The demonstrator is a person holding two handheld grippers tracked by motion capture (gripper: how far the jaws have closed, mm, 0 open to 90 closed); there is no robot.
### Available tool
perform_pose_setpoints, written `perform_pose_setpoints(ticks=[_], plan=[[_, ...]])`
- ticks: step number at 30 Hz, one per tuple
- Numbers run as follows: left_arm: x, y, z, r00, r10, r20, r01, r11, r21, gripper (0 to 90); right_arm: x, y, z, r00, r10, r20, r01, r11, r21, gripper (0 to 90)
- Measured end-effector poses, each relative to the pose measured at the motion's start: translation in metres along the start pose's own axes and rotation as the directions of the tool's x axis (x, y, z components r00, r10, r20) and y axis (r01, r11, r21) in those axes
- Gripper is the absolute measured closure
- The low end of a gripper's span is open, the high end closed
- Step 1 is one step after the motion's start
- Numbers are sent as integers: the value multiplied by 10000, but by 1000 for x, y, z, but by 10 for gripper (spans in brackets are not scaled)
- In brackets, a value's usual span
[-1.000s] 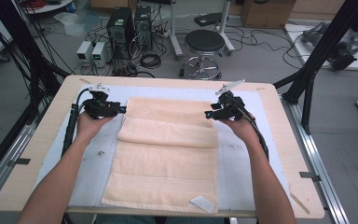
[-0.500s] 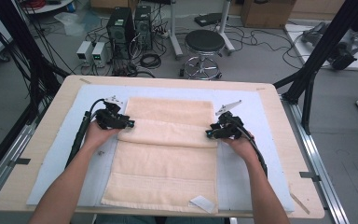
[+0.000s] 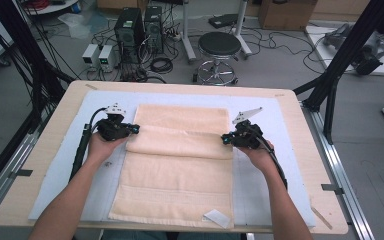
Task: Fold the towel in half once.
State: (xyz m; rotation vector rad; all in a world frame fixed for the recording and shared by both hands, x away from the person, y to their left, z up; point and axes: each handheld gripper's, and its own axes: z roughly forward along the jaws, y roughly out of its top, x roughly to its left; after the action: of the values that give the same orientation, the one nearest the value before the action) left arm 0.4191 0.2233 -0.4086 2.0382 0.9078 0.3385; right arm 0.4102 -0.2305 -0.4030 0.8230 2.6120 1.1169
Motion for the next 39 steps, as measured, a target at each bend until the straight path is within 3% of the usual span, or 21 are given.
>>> perform_pose_setpoints(ticks=[4, 10, 14, 16, 21, 26, 33, 37, 38, 39], plan=[[-6, -1, -19, 9997, 47, 237, -31, 9978, -666, 870, 11, 5, -18, 9995, -242, -184, 235, 9990, -377, 851], [-27, -17, -53, 9974, 576, 435, -517, 9906, -1266, 872, 40, 8, -44, 9939, -1025, -410, 990, 9919, -799, 851], [-49, -39, -73, 9911, 1236, 498, -1169, 9858, -1206, 875, 67, -1, -55, 9866, -1523, -593, 1477, 9862, -752, 852], [-58, -49, -78, 9894, 1344, 558, -1263, 9835, -1292, 876, 82, -9, -58, 9807, -1826, -699, 1783, 9819, -636, 853], [-76, -73, -91, 9844, 1636, 651, -1545, 9798, -1268, 884, 104, -28, -61, 9751, -2042, -863, 1999, 9782, -562, 853], [-84, -85, -106, 9789, 1923, 697, -1826, 9751, -1259, 899, 115, -37, -66, 9751, -1993, -975, 1931, 9787, -695, 853], [-92, -101, -117, 9764, 1971, 889, -1874, 9765, -1063, 899, 127, -46, -64, 9700, -2126, -1180, 2074, 9767, -554, 854], [-95, -105, -112, 9706, 2091, 1196, -2005, 9764, -803, 896, 130, -50, -61, 9691, -2137, -1235, 2103, 9768, -396, 853], [-95, -105, -107, 9691, 2162, 1188, -2099, 9757, -632, 874, 129, -52, -59, 9702, -2069, -1264, 2042, 9783, -340, 853], [-95, -105, -102, 9682, 2189, 1214, -2158, 9757, -382, 799, 128, -53, -58, 9710, -2042, -1245, 2020, 9789, -304, 853]])
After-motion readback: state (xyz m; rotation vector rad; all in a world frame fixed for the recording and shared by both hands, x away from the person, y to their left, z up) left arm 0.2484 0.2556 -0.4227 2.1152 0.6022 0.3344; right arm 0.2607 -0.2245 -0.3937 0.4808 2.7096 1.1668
